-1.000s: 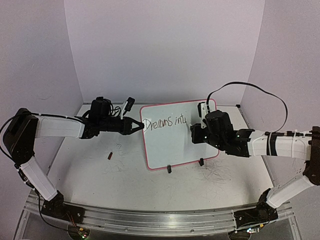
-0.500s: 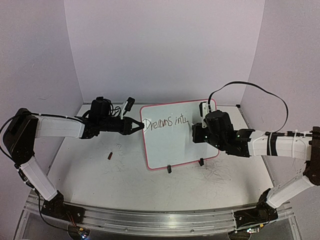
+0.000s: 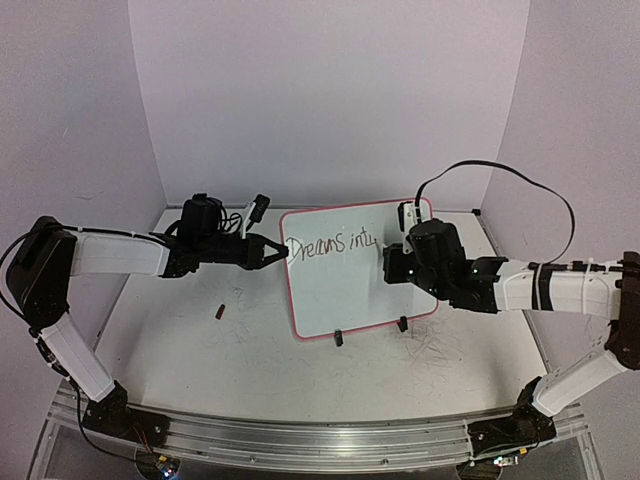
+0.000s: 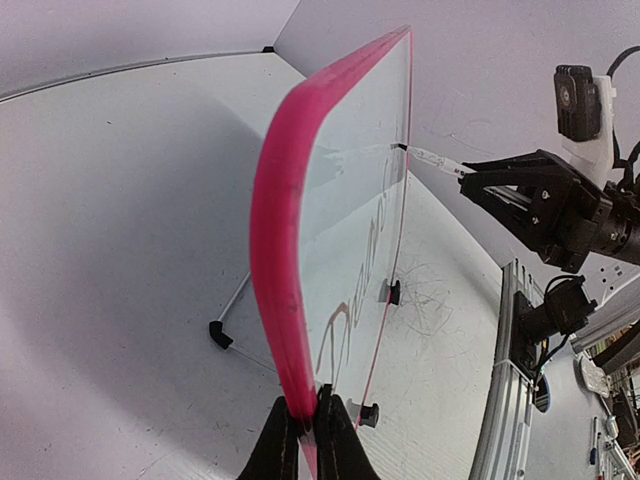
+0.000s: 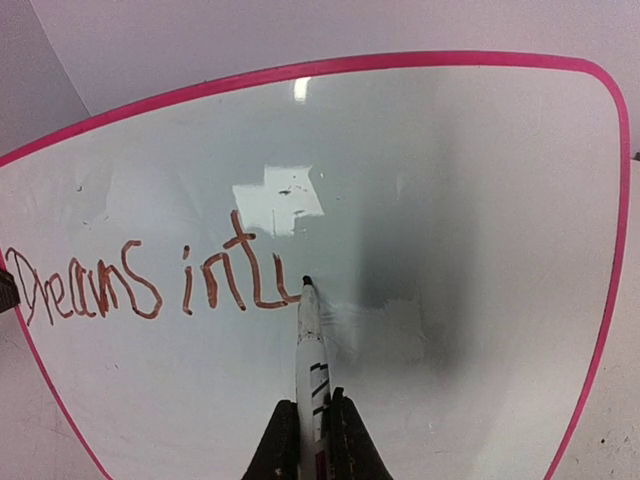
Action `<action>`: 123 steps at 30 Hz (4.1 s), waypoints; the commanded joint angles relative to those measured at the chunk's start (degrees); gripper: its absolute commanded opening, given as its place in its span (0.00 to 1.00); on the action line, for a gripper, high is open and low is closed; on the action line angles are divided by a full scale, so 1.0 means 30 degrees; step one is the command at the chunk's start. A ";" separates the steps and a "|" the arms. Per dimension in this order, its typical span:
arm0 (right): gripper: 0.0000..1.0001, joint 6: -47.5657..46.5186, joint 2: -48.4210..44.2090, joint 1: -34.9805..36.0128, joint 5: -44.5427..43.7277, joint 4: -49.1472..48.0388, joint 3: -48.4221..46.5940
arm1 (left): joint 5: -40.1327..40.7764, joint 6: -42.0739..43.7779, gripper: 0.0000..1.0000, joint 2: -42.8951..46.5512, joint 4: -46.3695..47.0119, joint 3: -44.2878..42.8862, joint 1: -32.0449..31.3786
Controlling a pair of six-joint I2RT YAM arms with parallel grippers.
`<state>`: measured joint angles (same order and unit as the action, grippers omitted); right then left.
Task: Write a sentence on the whiteboard
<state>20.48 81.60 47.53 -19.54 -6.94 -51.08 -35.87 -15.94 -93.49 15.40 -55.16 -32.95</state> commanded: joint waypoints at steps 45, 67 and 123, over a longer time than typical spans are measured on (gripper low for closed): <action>0.00 -0.0727 -0.3193 -0.0225 0.0477 -0.0183 0.0978 | -0.0263 0.1344 0.00 0.0275 -0.1072 -0.0626 -0.0695; 0.00 -0.3771 -0.5067 -0.0469 0.1746 -0.0295 0.1928 | 0.0455 0.2170 0.02 0.0208 -0.2228 -0.1028 -0.1087; 0.00 -0.5537 -0.2670 -0.1341 0.1843 -0.1061 0.0976 | 0.0678 0.2063 0.00 0.0121 -0.2319 -0.1140 -0.1117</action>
<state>5.34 72.37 43.68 -14.02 -6.94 -44.93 -33.82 -13.26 -93.47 11.88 -56.99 -34.79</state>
